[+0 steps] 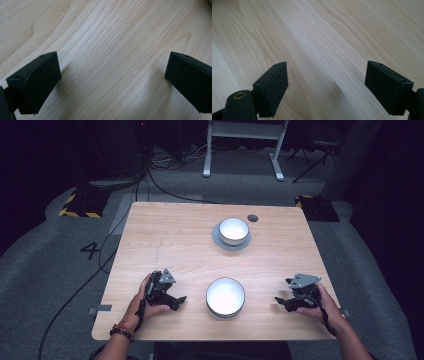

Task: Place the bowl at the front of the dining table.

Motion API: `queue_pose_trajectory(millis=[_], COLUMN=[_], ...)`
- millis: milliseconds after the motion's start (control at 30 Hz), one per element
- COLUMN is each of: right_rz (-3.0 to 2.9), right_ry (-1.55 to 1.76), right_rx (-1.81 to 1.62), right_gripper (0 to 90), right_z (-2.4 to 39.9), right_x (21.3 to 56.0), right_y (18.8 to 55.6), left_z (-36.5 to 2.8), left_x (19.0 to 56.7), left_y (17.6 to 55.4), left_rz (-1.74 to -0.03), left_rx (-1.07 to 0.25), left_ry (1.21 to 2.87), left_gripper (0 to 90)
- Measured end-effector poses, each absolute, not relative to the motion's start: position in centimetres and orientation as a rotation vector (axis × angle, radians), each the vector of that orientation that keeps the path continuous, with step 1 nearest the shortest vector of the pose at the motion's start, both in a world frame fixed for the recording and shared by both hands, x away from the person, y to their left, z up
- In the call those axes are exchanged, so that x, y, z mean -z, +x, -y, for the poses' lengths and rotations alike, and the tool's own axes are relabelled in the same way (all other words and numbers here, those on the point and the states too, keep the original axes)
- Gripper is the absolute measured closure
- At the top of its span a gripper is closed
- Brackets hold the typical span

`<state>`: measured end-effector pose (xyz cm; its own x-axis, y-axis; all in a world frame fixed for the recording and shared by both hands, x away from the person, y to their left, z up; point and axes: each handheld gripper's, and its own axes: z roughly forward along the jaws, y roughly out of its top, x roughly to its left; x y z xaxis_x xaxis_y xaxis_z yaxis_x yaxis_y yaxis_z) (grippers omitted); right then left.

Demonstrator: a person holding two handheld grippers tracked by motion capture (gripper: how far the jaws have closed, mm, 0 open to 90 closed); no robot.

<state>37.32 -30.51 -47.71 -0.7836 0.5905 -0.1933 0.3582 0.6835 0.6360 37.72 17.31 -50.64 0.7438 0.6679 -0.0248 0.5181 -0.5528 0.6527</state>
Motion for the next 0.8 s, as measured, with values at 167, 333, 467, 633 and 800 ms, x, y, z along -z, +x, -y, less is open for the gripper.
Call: queue_pose_trajectory(millis=[167,333,467,633,800], right_rz=[-2.52,-2.504,-2.5,-2.5,-2.487], right_ry=[0.75,0.783,0.796,0.825,0.863], right_rx=[-0.832,-0.836,-0.851,-0.874,-0.911], right_gripper=[18.7,18.6,18.6,18.5,17.8], right_z=[31.1,31.8,32.2,32.6,33.1], right_x=[48.1,48.6,48.8,49.2,49.4], right_y=[37.2,37.2,37.1,37.1,37.1], left_z=[-17.3,-17.3,-17.3,-17.3,-17.3], left_x=[50.6,50.6,50.6,50.6,50.6], left_y=[37.7,37.7,37.7,37.7,37.7], left_rz=[-0.888,-0.886,-0.888,-0.888,-0.888], left_rx=[-0.297,-0.298,-0.297,-0.297,-0.296], left_ry=[2.286,2.288,2.286,2.286,2.286], left_gripper=[0.4,0.4,0.4,0.4,0.4])
